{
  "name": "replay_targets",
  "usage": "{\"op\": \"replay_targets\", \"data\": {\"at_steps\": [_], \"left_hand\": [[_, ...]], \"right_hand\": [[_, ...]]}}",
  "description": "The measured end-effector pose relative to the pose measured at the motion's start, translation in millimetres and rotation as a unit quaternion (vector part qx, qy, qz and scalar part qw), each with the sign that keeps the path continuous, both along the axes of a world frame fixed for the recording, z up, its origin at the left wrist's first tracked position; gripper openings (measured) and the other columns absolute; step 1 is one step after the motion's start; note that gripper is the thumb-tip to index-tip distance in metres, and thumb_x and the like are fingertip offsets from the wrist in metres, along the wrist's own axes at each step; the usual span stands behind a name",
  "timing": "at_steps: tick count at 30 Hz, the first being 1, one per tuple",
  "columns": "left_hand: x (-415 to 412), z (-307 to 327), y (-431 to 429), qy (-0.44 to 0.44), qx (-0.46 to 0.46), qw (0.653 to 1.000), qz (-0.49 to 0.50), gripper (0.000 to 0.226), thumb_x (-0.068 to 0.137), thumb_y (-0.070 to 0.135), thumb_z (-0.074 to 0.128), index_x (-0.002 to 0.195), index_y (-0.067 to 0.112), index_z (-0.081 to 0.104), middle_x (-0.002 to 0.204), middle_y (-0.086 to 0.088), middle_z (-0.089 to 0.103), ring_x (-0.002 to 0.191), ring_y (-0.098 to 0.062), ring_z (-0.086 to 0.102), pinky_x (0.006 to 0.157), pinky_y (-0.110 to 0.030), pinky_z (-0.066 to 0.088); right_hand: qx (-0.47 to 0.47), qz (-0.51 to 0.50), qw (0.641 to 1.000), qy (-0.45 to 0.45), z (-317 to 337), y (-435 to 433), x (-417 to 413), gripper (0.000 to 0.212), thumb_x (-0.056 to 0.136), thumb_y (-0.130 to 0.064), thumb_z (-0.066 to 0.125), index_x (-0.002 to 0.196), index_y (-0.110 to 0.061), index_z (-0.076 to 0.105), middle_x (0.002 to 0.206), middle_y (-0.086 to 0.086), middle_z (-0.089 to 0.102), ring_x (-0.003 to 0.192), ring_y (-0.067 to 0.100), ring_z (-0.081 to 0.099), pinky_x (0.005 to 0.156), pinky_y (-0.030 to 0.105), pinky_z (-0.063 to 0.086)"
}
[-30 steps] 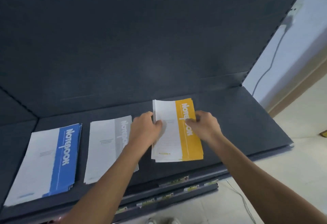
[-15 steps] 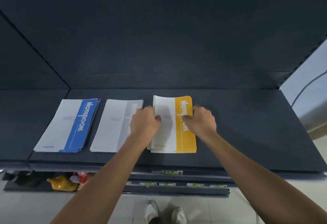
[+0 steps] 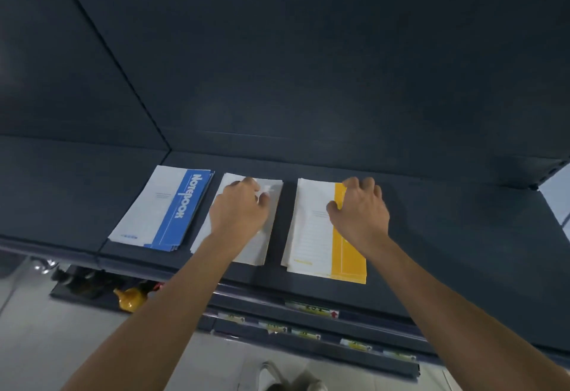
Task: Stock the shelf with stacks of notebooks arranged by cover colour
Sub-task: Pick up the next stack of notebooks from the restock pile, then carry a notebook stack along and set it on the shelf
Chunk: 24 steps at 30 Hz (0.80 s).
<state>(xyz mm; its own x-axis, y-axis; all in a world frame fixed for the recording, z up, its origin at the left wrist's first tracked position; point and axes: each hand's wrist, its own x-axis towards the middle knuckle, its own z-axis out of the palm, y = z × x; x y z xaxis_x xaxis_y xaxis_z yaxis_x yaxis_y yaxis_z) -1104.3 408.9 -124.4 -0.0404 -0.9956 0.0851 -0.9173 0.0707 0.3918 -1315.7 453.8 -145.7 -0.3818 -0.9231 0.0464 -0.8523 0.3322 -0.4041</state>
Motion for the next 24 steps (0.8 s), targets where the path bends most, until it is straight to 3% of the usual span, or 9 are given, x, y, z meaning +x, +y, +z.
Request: {"op": "replay_targets", "data": {"at_steps": [7,11,14,17,24], "left_hand": [[92,32,-8,0.067,0.046,0.996,0.029,0.019,0.094,0.033,0.055,0.101,0.029,0.072,0.096,0.006,0.072,0.085,-0.020,0.066,0.076,-0.034,0.056],[158,48,-8,0.096,0.029,0.994,0.054,0.015,0.094,0.034,0.055,0.096,0.029,0.069,0.090,0.011,0.071,0.066,-0.015,0.067,0.060,-0.029,0.055],[218,60,-7,0.095,0.016,0.993,0.072,0.018,0.093,0.037,0.054,0.100,0.031,0.069,0.092,0.010,0.071,0.077,-0.014,0.069,0.071,-0.033,0.059],[285,71,-9,0.089,-0.011,0.992,0.085,0.022,0.095,0.039,0.054,0.109,0.031,0.069,0.100,0.008,0.070,0.091,-0.017,0.066,0.083,-0.035,0.056],[449,81,0,0.085,-0.064,0.986,0.127,0.022,0.092,0.045,0.052,0.107,0.036,0.065,0.089,0.022,0.065,0.088,-0.011,0.066,0.081,-0.032,0.055]], "right_hand": [[-0.014,0.175,0.982,-0.064,42,-46,93,0.040,0.092,-0.033,0.062,0.130,-0.019,0.057,0.130,0.005,0.048,0.114,0.027,0.057,0.085,0.036,0.050],[-0.021,0.267,0.962,-0.056,63,-63,167,0.035,0.093,-0.035,0.062,0.126,-0.022,0.058,0.129,0.002,0.050,0.107,0.023,0.061,0.083,0.035,0.051],[-0.019,0.313,0.948,-0.050,76,-76,228,0.032,0.093,-0.035,0.062,0.123,-0.023,0.058,0.127,0.000,0.050,0.105,0.023,0.060,0.078,0.032,0.045],[-0.026,0.348,0.936,-0.047,86,-90,292,0.034,0.094,-0.037,0.061,0.125,-0.024,0.057,0.126,-0.002,0.049,0.099,0.021,0.060,0.079,0.036,0.051],[-0.030,0.396,0.916,-0.053,84,-110,460,0.034,0.091,-0.044,0.058,0.121,-0.029,0.058,0.121,-0.007,0.051,0.097,0.018,0.062,0.083,0.040,0.053]]}}
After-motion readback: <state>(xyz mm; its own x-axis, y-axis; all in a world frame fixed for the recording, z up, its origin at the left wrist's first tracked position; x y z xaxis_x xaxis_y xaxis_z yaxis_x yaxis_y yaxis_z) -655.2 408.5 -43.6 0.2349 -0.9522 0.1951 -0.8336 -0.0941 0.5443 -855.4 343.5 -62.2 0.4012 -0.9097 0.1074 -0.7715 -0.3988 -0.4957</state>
